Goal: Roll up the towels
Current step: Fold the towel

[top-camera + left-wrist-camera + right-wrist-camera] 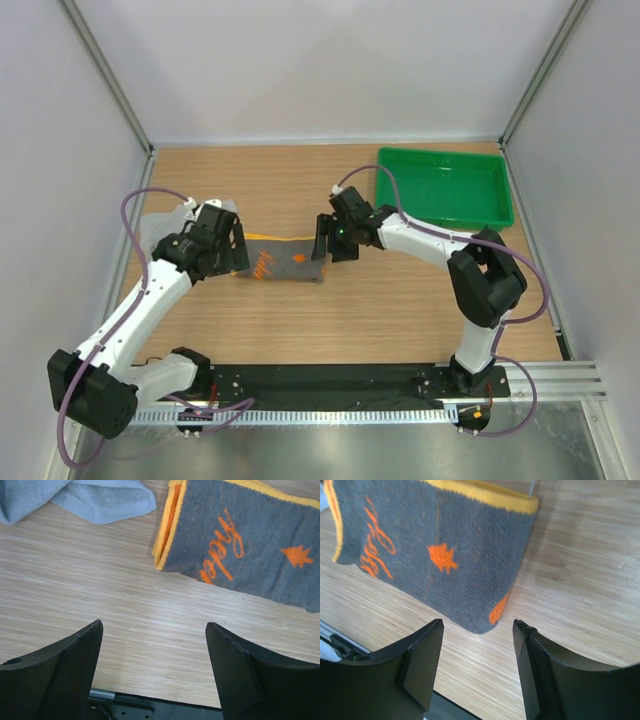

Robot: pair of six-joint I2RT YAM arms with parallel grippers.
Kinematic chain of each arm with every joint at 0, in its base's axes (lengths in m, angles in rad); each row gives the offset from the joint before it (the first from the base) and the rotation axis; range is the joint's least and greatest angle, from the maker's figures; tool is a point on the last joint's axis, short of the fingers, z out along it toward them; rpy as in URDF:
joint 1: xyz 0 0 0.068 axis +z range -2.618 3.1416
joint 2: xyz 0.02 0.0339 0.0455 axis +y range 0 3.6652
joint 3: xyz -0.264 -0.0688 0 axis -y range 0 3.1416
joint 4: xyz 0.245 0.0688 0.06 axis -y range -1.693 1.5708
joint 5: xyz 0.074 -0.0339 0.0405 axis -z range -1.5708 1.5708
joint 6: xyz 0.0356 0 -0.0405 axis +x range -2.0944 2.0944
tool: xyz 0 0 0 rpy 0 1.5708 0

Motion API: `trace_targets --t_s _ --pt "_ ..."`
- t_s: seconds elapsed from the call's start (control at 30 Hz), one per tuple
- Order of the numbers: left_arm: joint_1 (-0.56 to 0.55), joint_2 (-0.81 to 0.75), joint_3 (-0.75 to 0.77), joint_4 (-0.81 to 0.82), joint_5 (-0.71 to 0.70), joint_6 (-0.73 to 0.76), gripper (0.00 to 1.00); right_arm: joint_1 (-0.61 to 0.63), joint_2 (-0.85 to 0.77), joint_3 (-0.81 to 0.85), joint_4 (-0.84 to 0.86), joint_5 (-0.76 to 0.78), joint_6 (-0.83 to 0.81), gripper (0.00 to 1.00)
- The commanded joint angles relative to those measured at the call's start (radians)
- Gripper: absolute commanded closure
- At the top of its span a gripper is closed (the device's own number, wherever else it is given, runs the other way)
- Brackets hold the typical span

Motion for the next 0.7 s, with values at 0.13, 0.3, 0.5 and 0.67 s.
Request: trace_targets --t_s 0.13,0.3,0.5,0.67 --pt "-0.045 -0.006 0.000 0.011 -0.021 0.001 0.16 0.006 0.009 -0.025 0.053 0.026 -0.004 0.38" --pt "-0.056 -0.004 0.000 0.009 -0.024 0.001 0.17 0.005 0.047 -0.037 0.084 0.034 -0.001 0.39" --pt "-0.066 -0.004 0.000 0.009 -0.030 -0.001 0.17 0.005 0.111 -0.046 0.119 0.011 -0.001 0.49" --pt "-0.068 0.008 0.000 0.009 -0.021 0.003 0.17 0.008 0.082 -0.094 0.124 0.009 0.005 0.72"
